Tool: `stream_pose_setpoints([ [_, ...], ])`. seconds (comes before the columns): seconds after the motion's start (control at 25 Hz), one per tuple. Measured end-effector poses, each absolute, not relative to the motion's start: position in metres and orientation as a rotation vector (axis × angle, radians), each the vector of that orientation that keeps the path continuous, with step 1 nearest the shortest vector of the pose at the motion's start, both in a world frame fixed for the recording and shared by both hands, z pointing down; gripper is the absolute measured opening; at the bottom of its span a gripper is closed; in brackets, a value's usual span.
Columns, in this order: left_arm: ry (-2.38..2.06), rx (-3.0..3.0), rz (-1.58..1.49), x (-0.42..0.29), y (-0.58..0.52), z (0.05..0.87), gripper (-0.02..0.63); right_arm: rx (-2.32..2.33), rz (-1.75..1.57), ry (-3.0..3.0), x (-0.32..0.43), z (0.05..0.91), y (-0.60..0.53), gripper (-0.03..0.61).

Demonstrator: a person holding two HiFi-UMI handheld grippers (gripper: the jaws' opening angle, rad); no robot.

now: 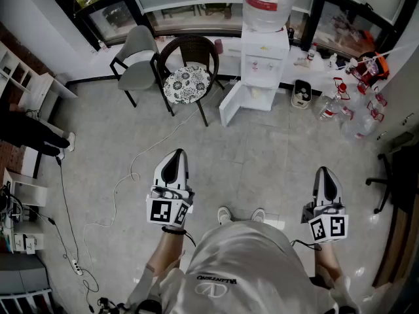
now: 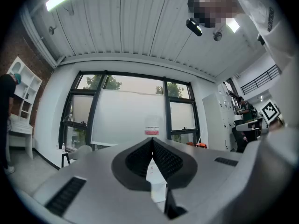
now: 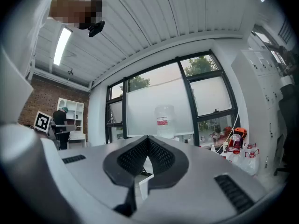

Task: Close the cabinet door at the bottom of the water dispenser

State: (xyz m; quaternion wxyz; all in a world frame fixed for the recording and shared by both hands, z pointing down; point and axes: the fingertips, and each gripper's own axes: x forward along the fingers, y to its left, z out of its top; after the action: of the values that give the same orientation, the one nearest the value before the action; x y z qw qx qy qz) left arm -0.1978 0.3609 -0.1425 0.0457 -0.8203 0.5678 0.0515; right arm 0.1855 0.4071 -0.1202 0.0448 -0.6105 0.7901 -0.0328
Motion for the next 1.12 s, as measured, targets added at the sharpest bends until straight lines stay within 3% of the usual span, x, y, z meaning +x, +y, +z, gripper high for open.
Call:
stream_pose_setpoints([
  [0.44, 1.73, -2.513, 0.171, -0.203, 0.365, -0.142, -0.002, -1.8, -0.117, 2.446, 0.166, -0.122, 0.405, 0.017],
  [1.12, 1.697, -2.558, 0.168, -0.269, 0.374, -0.121, -0.002, -1.778, -0.047, 2.511, 0.075, -0.121, 0.408, 0.017],
])
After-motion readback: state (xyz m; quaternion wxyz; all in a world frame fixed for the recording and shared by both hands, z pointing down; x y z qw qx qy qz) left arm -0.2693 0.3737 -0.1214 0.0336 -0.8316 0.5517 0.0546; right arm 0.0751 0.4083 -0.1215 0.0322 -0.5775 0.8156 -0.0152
